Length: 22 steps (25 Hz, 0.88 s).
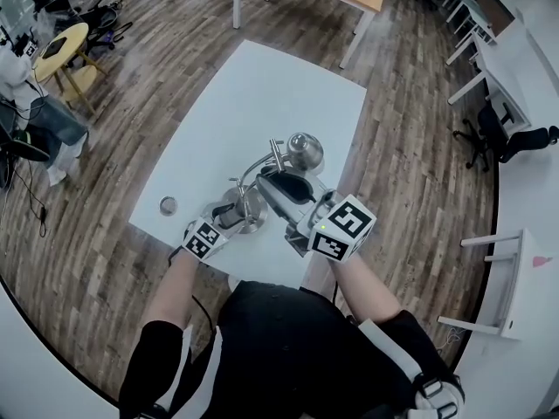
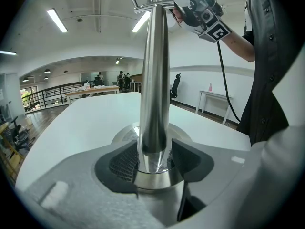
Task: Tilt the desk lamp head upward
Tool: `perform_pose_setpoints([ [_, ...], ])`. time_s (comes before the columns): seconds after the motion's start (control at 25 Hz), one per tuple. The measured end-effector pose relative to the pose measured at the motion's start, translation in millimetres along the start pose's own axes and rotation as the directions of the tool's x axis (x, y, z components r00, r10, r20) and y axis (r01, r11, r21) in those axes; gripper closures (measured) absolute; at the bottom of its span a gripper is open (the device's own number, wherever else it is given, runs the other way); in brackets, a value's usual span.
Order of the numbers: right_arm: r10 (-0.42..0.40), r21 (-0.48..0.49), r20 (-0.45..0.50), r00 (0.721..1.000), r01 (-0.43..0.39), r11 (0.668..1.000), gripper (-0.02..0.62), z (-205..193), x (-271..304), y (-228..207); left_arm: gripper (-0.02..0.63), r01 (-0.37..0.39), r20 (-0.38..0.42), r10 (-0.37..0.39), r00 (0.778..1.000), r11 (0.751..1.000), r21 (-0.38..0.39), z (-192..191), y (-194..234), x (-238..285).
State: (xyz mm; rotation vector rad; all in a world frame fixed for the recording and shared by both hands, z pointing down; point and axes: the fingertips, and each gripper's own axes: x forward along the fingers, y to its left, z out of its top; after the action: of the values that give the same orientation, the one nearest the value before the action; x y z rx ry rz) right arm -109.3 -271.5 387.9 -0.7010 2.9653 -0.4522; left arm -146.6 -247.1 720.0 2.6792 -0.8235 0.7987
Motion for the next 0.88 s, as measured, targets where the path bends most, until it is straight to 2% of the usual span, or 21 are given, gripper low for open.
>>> perform_pose_setpoints([
  [0.32,0.024,0.015,0.026,0.999,-0.024,1.000,0.553,3,2,2,0.377,-0.001,0.002,0.001,1.000,1.000,-0.006,4,-3,2],
  [0.68,0.051,0.007,0.014,0.999,-0.051,0.999,0.555,5,5,5,0.377,0.001,0.006,-0.001,1.000,1.000,-0.005,7,-6,4],
  [0.88,0.063,-0.043,0.002,0.998,-0.063,0.997,0.555,3,12,14,0.377,0.002,0.008,-0.002,1.000,1.000,-0.004,5,-6,4],
])
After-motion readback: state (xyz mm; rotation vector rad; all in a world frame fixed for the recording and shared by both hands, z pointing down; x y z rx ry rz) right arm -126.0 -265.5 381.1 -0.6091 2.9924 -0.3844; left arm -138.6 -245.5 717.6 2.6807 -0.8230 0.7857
